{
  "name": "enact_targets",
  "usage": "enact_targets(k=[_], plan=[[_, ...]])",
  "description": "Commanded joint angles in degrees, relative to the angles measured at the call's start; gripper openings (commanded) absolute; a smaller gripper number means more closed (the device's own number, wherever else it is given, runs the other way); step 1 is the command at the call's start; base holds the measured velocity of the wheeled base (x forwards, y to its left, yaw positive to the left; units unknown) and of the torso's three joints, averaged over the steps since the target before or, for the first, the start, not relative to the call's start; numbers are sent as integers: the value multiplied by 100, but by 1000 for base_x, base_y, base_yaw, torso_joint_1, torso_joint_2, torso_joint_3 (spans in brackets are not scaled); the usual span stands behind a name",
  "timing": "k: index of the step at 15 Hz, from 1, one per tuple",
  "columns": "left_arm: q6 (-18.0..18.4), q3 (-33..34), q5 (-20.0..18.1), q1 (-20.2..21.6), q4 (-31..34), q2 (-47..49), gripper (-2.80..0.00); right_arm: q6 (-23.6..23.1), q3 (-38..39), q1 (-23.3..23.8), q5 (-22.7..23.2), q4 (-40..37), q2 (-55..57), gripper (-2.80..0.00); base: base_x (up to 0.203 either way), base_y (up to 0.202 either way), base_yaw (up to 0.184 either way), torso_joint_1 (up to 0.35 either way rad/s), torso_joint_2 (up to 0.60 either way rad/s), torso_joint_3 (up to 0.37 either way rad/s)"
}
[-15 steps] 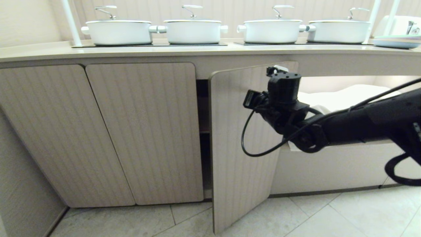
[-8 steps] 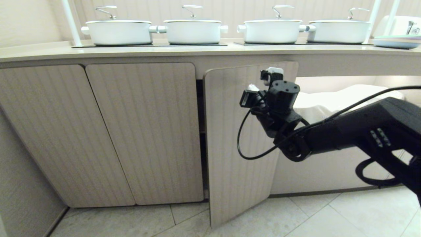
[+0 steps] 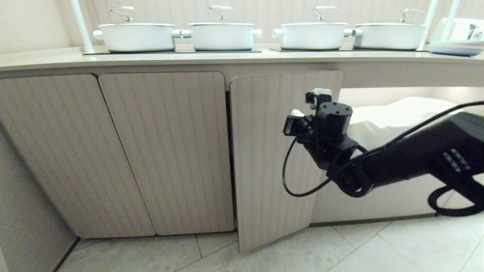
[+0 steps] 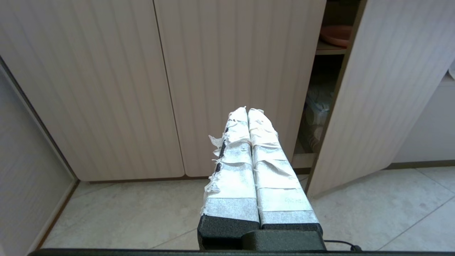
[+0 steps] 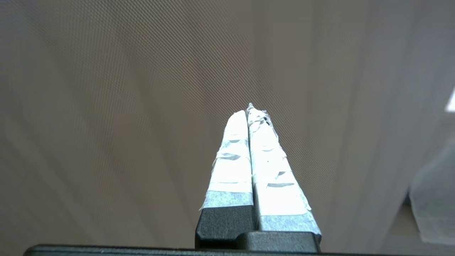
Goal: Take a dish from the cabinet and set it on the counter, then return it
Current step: Close the cabinet door
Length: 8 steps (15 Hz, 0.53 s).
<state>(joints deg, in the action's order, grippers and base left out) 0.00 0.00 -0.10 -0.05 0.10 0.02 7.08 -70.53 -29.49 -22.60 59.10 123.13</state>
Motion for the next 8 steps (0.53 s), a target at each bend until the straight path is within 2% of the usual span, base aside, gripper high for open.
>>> enact_targets(k=[1, 8], plan=[[0, 0, 1, 5, -1, -2, -280, 10, 363, -6, -9, 40, -389, -280, 0, 0, 0, 0, 0, 0], [0, 0, 1, 5, -1, -2, -280, 12, 1712, -12, -15, 47, -1486, -280, 0, 0, 0, 0, 0, 0]])
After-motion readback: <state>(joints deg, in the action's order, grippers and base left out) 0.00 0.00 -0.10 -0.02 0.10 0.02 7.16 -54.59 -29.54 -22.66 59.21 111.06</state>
